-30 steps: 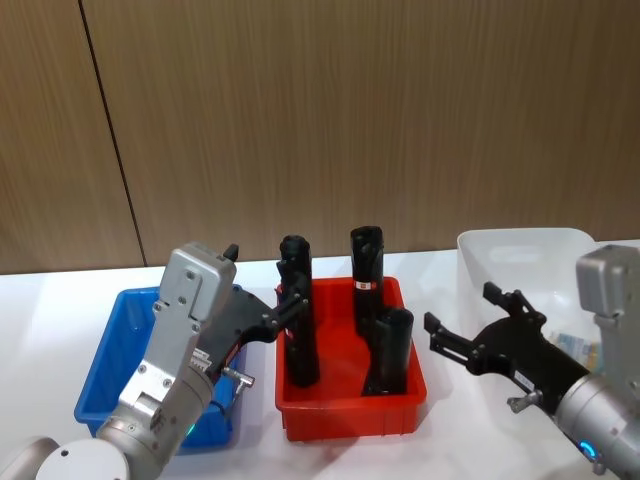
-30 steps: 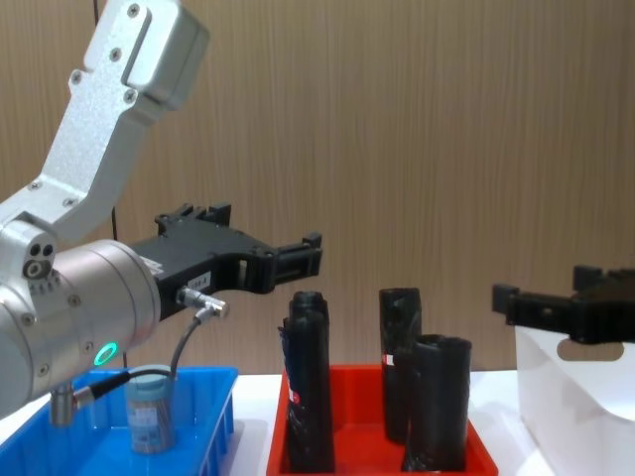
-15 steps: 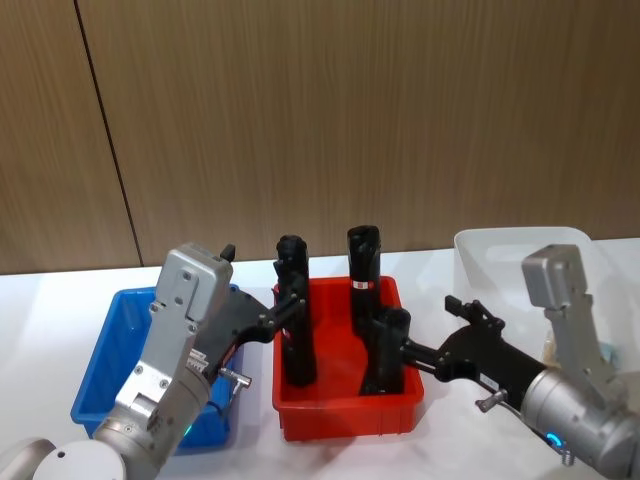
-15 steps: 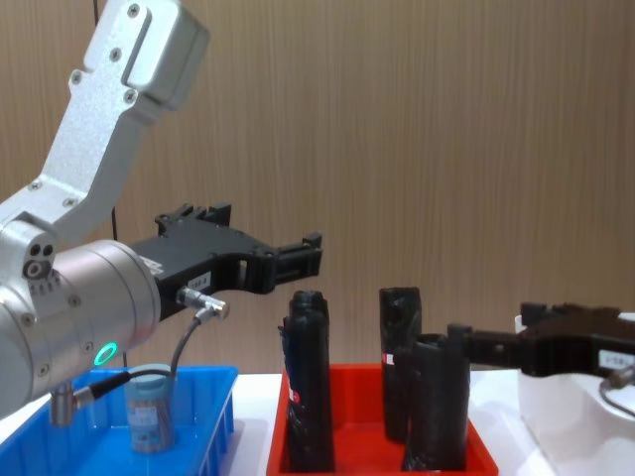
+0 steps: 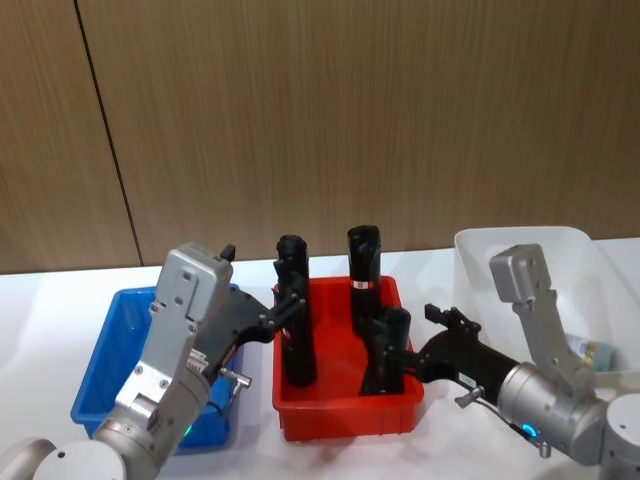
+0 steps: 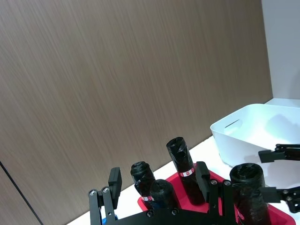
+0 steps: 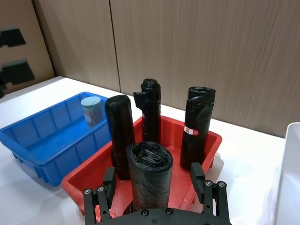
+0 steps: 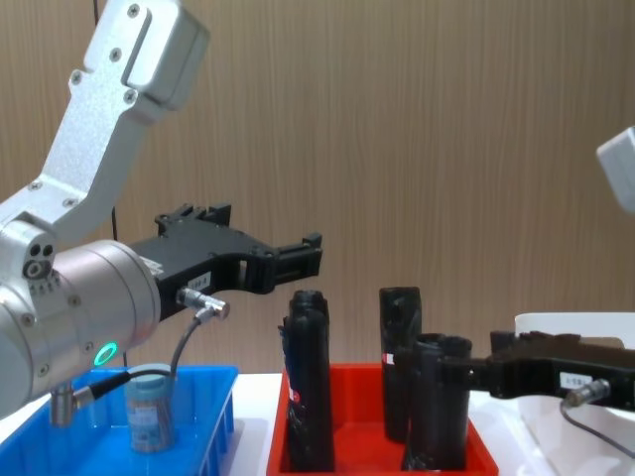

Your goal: Pick the cotton swabs from the blue box and place them into the white box.

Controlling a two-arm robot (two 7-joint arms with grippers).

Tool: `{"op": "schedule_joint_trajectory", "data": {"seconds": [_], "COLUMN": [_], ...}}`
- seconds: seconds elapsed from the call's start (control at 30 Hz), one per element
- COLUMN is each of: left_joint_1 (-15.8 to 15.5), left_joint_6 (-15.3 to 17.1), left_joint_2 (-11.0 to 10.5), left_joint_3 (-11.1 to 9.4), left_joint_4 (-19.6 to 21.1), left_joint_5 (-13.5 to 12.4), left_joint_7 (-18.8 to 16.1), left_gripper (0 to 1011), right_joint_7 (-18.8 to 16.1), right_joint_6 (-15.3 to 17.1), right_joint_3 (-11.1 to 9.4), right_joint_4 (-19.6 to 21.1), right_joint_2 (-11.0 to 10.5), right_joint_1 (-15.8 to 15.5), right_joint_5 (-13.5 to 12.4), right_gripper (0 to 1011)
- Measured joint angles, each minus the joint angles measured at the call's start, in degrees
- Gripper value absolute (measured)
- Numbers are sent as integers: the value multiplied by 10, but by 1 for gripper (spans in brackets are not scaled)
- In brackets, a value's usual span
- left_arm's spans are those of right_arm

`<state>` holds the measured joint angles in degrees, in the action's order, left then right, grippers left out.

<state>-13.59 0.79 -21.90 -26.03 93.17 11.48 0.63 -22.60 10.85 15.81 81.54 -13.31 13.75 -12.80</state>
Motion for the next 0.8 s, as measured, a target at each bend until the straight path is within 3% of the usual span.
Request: {"op": "schedule_joint_trajectory", "data": {"seconds": [0.57,0.8], "left_joint_1": [0,0], "left_joint_6": [0,0], "left_joint_2": [0,0], "left_joint_3": [0,0], "left_joint_4": [0,0], "left_joint_5": [0,0], "left_joint_7": [0,0], "left_gripper": [1004,1004], "right_joint_7": [-8,-9], "right_joint_6": [0,-3], "right_joint_3": [8,11], "right_joint_4": [-73,-91], "right_joint_2": [24,30], "right_joint_1": [43,55], "right_joint_5": [6,9], "right_gripper": [997,847]}}
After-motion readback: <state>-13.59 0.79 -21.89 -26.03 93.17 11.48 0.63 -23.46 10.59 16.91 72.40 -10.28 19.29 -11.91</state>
